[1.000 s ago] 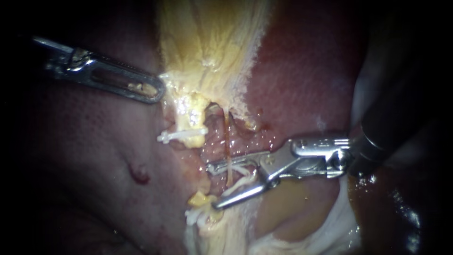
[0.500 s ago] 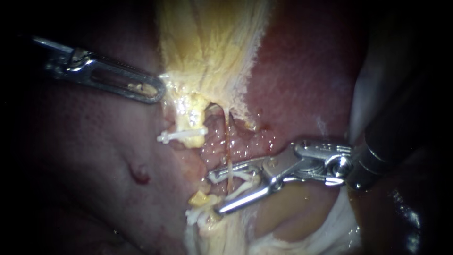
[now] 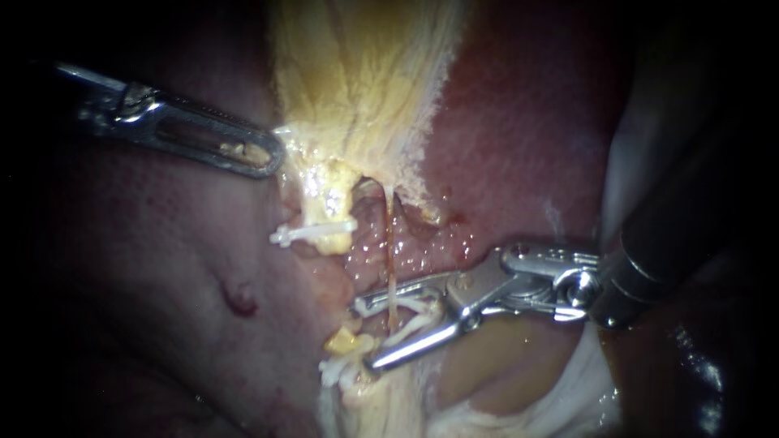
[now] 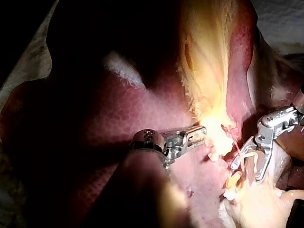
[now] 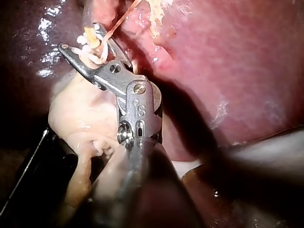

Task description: Clipping first clip right tube

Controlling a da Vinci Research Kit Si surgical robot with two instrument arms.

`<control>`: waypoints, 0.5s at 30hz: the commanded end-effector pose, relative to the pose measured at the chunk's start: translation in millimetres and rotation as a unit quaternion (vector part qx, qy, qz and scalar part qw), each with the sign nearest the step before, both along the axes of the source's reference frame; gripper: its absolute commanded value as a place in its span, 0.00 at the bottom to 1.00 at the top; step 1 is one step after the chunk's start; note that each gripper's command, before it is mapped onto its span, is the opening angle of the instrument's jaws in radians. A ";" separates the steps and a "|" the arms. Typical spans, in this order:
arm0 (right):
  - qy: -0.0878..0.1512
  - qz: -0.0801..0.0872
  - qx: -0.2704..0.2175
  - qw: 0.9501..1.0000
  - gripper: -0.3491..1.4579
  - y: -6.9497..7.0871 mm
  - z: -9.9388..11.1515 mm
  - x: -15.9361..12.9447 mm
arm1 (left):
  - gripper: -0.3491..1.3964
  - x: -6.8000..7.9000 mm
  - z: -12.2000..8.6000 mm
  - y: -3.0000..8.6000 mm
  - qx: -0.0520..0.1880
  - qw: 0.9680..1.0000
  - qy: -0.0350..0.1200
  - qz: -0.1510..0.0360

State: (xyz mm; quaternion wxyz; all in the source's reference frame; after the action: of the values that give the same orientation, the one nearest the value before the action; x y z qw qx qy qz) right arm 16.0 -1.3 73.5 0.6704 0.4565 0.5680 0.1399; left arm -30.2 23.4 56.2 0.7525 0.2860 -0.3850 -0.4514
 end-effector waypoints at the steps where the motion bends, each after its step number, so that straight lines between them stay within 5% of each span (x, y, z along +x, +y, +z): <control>1: 0.000 0.000 0.003 1.000 0.45 -0.1 -0.3 0.0 | 0.00 0.0 0.0 0.0 0.000 1.000 0.000 0.000; 15: 0.028 -0.017 0.012 0.999 0.45 -1.4 -3.7 0.6 | 0.00 0.1 0.0 0.0 0.000 1.000 0.000 0.000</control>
State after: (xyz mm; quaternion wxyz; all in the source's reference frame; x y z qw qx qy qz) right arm 16.6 -2.7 69.6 0.6504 0.4786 0.5771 0.1219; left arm -30.2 23.4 56.2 0.7526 0.2861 -0.3848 -0.4513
